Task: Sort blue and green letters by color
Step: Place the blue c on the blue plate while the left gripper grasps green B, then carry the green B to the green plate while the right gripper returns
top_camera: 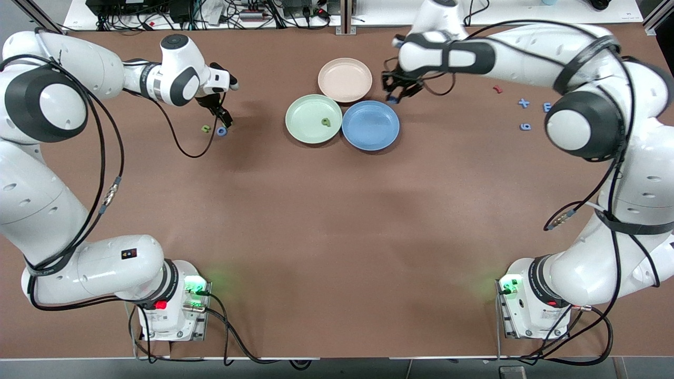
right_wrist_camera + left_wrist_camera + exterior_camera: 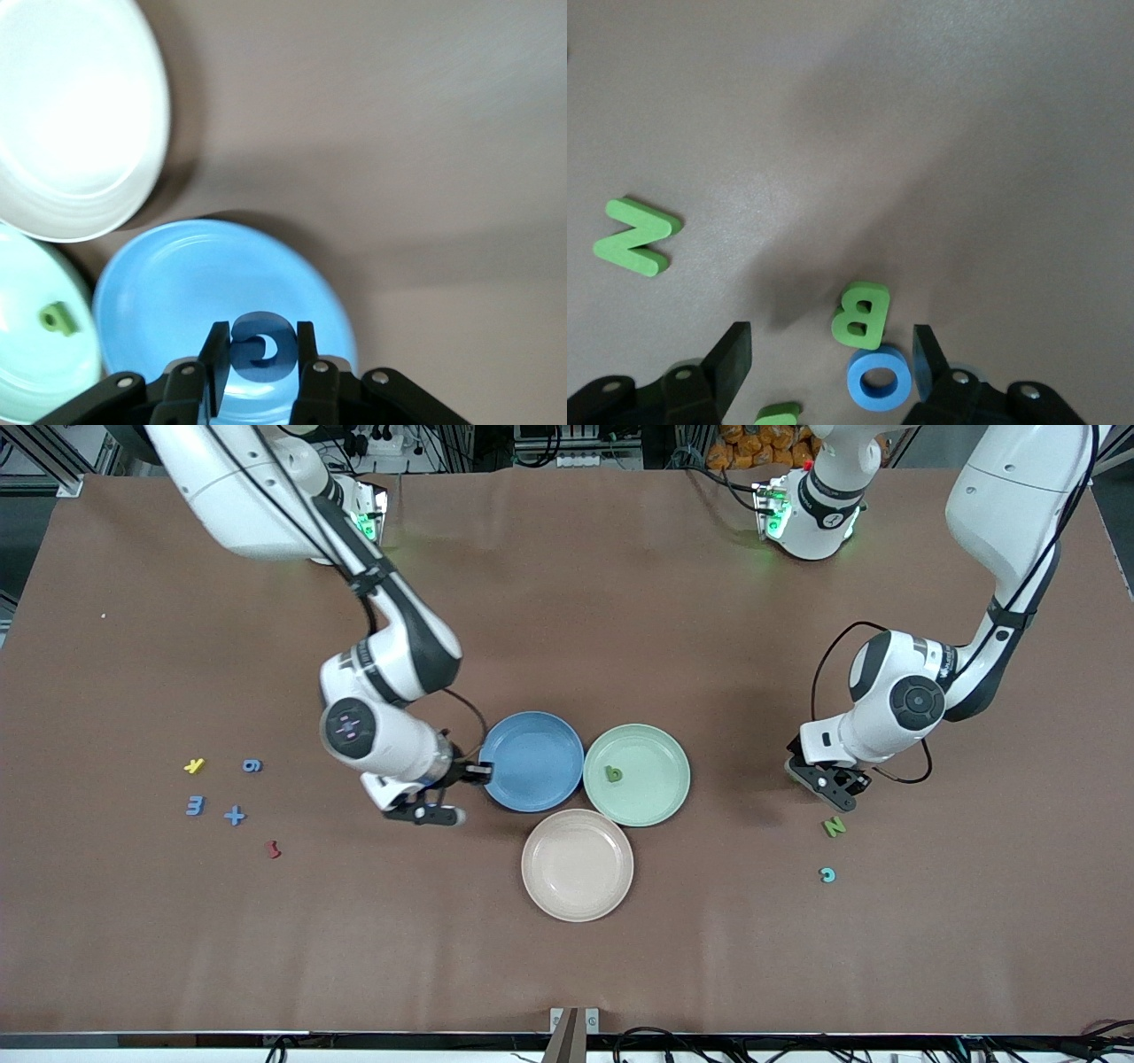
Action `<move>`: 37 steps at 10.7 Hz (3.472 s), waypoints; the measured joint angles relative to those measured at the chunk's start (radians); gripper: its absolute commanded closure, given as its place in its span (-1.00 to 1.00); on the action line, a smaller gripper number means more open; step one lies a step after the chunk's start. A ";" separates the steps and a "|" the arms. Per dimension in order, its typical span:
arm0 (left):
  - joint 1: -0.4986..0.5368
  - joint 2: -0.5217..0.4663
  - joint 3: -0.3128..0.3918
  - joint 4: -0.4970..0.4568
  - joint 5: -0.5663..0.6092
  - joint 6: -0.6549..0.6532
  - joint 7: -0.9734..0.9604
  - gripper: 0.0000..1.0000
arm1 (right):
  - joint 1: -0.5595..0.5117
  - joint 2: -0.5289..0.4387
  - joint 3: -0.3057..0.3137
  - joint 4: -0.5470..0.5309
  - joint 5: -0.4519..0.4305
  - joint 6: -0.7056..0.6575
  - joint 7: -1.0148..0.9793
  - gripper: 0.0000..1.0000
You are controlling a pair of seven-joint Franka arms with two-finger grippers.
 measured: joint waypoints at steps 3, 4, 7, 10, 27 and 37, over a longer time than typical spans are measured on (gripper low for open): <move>-0.002 0.013 -0.002 0.008 0.000 0.009 0.000 -0.47 | 0.095 0.050 -0.004 0.003 0.000 0.096 0.170 -1.00; -0.002 0.022 -0.002 0.010 0.000 0.019 0.000 -0.46 | 0.102 0.060 -0.005 0.005 0.000 0.100 0.195 -1.00; -0.003 0.039 -0.002 0.016 0.000 0.031 0.000 -0.22 | 0.098 0.067 -0.025 0.016 -0.021 0.099 0.201 -1.00; -0.003 0.041 -0.002 0.020 0.000 0.031 0.000 0.03 | 0.071 0.059 -0.053 0.027 -0.069 0.068 0.188 -1.00; -0.048 0.055 -0.055 0.150 -0.001 -0.005 -0.166 1.00 | -0.555 0.048 -0.112 -0.037 -0.329 0.093 -1.339 -1.00; -0.361 0.063 -0.038 0.337 -0.011 -0.144 -0.855 -1.00 | -0.594 0.030 -0.104 -0.202 -0.330 0.211 -1.570 -1.00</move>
